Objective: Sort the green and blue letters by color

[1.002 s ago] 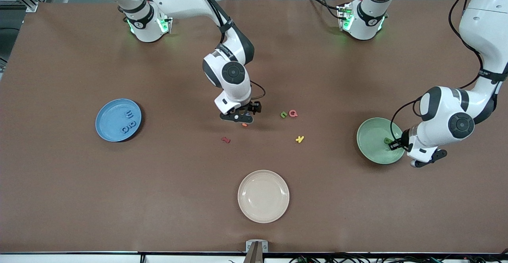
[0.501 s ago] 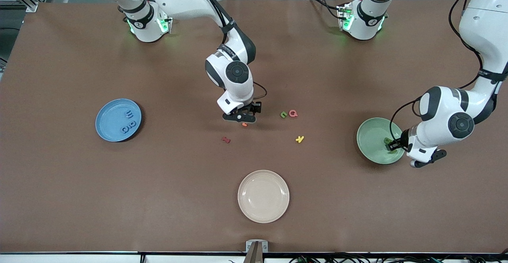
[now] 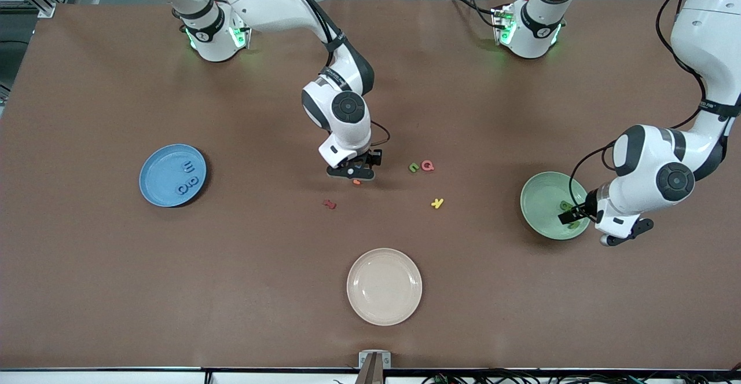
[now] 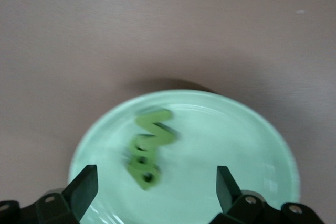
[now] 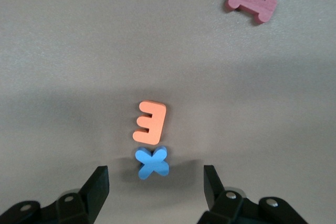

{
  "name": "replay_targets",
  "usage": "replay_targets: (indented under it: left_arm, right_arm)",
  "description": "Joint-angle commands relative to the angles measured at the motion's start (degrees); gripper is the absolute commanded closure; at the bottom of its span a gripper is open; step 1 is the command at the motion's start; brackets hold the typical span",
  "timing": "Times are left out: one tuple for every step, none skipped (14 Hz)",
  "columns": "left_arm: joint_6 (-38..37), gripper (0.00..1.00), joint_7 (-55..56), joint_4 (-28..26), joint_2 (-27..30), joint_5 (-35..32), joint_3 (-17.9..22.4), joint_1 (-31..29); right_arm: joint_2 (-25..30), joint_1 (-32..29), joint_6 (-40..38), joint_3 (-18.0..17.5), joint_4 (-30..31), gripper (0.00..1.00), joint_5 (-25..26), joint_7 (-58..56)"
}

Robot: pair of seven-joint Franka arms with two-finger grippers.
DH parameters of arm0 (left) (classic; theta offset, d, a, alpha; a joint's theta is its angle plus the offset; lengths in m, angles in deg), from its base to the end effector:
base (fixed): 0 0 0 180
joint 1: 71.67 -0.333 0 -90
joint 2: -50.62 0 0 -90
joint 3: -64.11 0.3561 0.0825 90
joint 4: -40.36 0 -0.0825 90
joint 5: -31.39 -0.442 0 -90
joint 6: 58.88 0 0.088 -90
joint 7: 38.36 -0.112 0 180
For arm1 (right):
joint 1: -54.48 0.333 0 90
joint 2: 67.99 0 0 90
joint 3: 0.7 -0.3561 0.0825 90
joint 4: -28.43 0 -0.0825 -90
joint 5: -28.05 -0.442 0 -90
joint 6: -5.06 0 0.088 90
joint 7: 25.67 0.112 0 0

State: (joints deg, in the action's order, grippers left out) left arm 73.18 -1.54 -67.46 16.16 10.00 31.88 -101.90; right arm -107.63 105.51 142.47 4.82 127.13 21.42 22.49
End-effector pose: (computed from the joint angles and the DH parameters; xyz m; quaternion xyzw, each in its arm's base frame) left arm 0.6853 0.0035 0.2104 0.9779 0.2059 -0.0345 0.0105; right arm 0.5083 0.5278 0.1677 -0.9984 0.0551 0.0098 0.0014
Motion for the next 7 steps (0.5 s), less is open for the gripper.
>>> replay_targets:
  left_arm:
    - [-2.67, 0.01, 4.30, -0.29, 1.59, 0.74, -4.41, 0.00]
    - [-3.29, 0.01, 5.18, -0.20, 1.94, 0.74, -6.43, 0.00]
    - [-3.82, 0.01, 6.84, -0.20, 2.20, 0.74, -7.84, 0.26]
    - [-4.43, 0.01, 8.68, -0.28, 2.29, 0.74, -9.42, 0.44]
    - [-4.88, 0.01, 10.79, -0.28, 2.29, 0.65, -11.09, 0.61]
    - [-4.88, 0.01, 13.68, -0.28, 2.21, 0.65, -12.24, 1.05]
    - [-4.88, 0.01, 17.37, -0.37, 2.12, 0.65, -12.86, 2.45]
  right_arm:
    - [-1.32, 1.01, 1.45, 0.55, -0.70, 0.21, 0.65, 0.45]
    - [-1.40, 1.01, 1.45, 0.55, -0.70, 0.22, 0.66, 0.36]
    - [-1.40, 1.01, 1.45, 0.55, -0.70, 0.24, 0.66, 0.27]
    - [-1.40, 1.10, 1.36, 0.55, -0.70, 0.25, 0.66, 0.27]
    - [-1.40, 1.10, 1.36, 0.55, -0.70, 0.31, 0.66, 0.19]
    - [-1.40, 1.18, 1.28, 0.55, -0.70, 0.35, 0.66, 0.10]
    - [-1.32, 1.27, 1.28, 0.55, -0.70, 0.40, 0.66, 0.18]
